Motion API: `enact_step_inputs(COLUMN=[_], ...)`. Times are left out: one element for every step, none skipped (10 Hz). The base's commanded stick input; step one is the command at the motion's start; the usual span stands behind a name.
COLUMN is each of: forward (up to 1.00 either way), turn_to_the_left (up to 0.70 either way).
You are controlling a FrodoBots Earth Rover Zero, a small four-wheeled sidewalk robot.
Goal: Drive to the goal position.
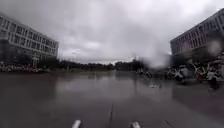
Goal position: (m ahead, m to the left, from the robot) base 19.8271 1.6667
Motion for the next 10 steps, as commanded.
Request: enact_step_inputs(forward=[0.7,0.7,0.7,0.7,0.7,0.7,0.7,0.7,0.7,0.7], turn_to_the_left=[0.0,0.0,0.0,0.0,0.0,0.0,0.14,0.29,0.24,0.04])
